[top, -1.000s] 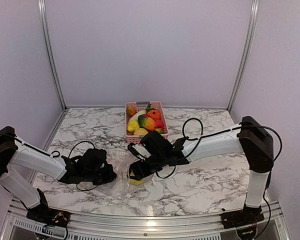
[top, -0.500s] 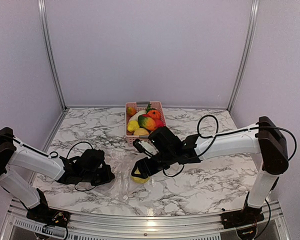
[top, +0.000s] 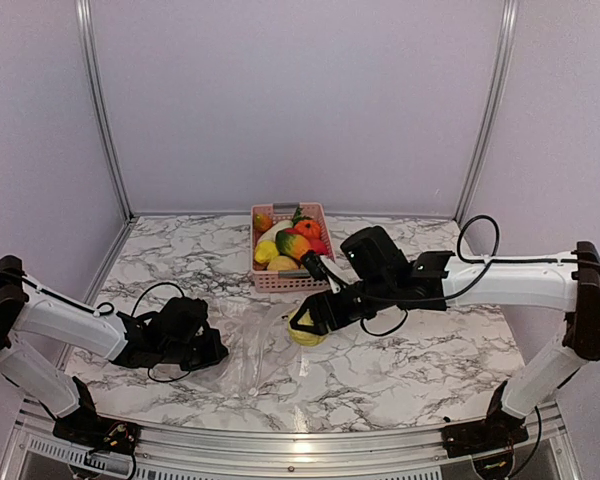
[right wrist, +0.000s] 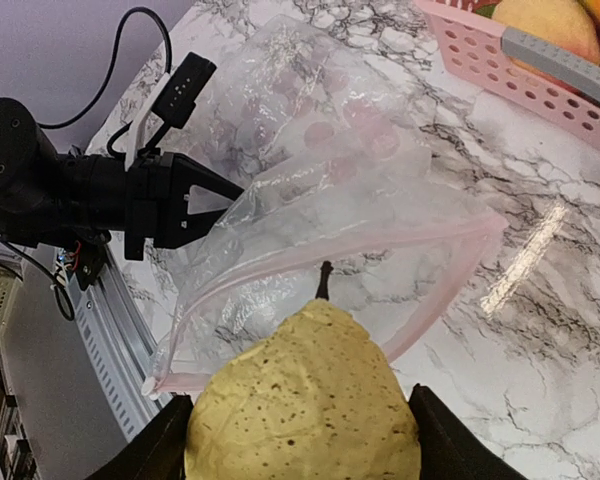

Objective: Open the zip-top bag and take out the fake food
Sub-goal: Pick up the fake fruit from the zipper food storage bag, then place the fake fruit in the bin.

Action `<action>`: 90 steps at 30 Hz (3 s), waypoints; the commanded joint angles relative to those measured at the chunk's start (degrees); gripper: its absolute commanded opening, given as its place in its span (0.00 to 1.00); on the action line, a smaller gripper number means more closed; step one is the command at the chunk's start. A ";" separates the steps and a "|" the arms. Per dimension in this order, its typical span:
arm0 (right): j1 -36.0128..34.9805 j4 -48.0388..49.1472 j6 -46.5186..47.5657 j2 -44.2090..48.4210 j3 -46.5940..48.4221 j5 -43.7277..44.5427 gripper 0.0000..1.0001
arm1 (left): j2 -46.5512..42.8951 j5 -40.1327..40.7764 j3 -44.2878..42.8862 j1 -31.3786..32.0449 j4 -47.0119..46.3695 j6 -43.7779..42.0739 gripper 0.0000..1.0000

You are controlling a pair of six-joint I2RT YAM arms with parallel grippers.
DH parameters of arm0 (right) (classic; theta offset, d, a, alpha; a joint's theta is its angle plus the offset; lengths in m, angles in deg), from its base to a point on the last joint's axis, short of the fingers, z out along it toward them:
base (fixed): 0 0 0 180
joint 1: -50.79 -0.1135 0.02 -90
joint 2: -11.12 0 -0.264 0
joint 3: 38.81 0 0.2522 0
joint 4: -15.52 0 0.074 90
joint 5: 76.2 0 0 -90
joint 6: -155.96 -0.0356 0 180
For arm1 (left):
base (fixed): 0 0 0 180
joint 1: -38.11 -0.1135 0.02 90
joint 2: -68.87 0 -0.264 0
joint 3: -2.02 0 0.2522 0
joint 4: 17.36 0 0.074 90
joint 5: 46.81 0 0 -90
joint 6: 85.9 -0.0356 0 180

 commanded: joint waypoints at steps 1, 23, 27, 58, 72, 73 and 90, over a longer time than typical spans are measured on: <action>2.34 -1.73 0.30 2.28 -0.19 -0.53 0.51 | -1.47 0.60 -1.72 -0.33 2.56 -1.26 0.00; 13.72 2.94 3.33 -2.81 13.45 -3.72 0.52 | -7.53 3.90 -10.55 -0.71 14.11 -6.82 0.00; 17.85 7.05 3.01 -8.88 19.92 -3.72 0.51 | -9.70 4.26 -13.91 -1.26 17.60 -9.13 0.00; 27.27 14.07 2.12 -55.20 63.33 0.61 0.63 | -27.75 9.59 -21.11 -2.45 29.91 -12.92 0.06; 27.27 11.87 3.19 -55.24 63.36 0.51 0.88 | -29.36 9.40 -21.14 -2.83 29.45 -13.66 0.16; 27.23 11.62 3.31 -54.93 63.21 0.62 0.89 | -29.38 9.28 -21.20 -2.81 29.47 -13.84 0.17; 27.19 4.51 8.21 -46.66 63.41 6.13 0.99 | -29.52 7.88 -21.55 -3.98 26.50 -15.49 0.54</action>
